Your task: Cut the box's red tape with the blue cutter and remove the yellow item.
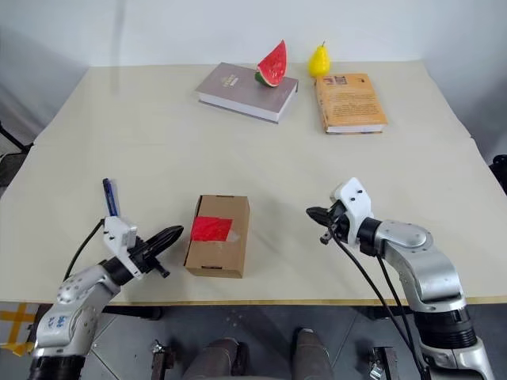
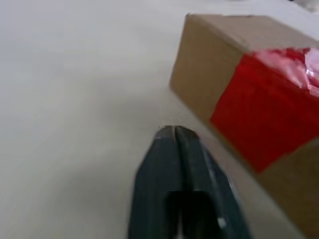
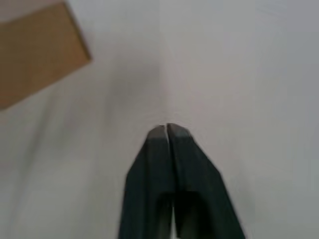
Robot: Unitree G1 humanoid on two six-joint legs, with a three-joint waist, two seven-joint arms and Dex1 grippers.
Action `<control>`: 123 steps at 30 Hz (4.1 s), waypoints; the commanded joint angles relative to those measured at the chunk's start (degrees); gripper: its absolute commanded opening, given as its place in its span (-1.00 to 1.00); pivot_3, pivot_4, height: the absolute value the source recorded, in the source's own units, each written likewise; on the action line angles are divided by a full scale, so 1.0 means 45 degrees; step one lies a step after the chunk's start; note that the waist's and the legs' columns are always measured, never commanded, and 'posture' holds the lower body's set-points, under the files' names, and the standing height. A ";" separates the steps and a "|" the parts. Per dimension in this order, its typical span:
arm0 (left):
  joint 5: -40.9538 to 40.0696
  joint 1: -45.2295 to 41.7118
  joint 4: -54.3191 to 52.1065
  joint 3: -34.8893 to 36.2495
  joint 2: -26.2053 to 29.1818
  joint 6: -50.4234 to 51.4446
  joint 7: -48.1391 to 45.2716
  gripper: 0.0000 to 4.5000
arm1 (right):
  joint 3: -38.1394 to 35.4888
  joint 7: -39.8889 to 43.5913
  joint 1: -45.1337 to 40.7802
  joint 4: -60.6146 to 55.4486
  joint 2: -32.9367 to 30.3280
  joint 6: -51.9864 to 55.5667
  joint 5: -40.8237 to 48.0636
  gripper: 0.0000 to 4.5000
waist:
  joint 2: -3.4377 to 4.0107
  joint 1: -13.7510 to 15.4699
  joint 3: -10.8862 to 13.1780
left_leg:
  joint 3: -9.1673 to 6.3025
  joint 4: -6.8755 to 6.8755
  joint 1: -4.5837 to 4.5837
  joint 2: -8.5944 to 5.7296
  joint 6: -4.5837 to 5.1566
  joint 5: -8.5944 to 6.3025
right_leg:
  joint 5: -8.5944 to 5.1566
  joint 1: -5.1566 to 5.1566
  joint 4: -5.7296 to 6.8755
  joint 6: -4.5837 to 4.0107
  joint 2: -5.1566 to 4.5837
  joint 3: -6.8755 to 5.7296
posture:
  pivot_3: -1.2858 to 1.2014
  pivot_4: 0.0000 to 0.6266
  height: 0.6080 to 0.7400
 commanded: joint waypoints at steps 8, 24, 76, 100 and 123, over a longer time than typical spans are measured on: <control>0.0522 -0.3930 0.3109 -0.1797 -0.1077 -0.0364 -0.1338 -0.98 | 0.1784 -0.0795 -0.0756 -0.2250 0.0810 0.1951 0.0602 -1.00 | -0.0039 0.0034 0.0000 | 0.0008 0.0022 -0.0008 -0.0032 0.0011 0.0005 | 0.0022 -0.0002 0.0004 0.0040 0.0025 -0.0054 | 0.03 -0.52 1.00; 0.0201 -0.3139 0.2467 -0.0881 0.0239 0.1076 -0.1763 -0.98 | 0.0061 -0.1318 -0.3217 -0.0679 -0.0180 0.1518 0.0228 -1.00 | -0.0079 -0.0261 0.0004 | 0.0043 0.0024 -0.0011 -0.0007 0.0011 0.0005 | 0.0031 -0.0037 0.0031 0.0057 0.0020 -0.0028 | 0.03 -0.52 1.00; 0.1373 -0.6088 0.4338 -0.3862 -0.3596 0.1110 -0.0991 -0.98 | 0.2068 0.4143 -0.1926 -0.2886 -0.4093 0.4637 -0.1325 -1.00 | -0.0101 0.0283 0.0023 | 0.0085 0.0193 -0.0072 -0.0040 0.0042 -0.0018 | 0.0042 -0.0036 0.0005 0.0074 0.0019 -0.0030 | 0.03 -0.52 1.00; -0.1103 0.0892 -0.3784 0.1128 0.0150 0.2830 -0.0373 0.56 | -0.2026 0.3319 -0.3601 0.5977 -0.2374 -0.3015 -0.0551 0.41 | -0.0106 -0.0049 0.0041 | 0.0128 0.0186 -0.0015 0.0020 0.0031 -0.0043 | 0.0050 -0.0027 0.0020 0.0060 -0.0013 0.0050 | 0.03 -0.52 1.00; -0.3904 0.8265 -0.7834 0.8881 -0.1575 0.1654 0.3522 1.00 | -0.0250 0.7118 -0.8002 1.2585 -0.0446 -0.6076 -0.1502 0.98 | -0.0116 -0.0001 0.0059 | 0.0146 0.0186 -0.0025 0.0030 0.0063 -0.0085 | 0.0040 0.0005 -0.0095 0.0043 -0.0027 0.0088 | 0.03 -0.52 1.00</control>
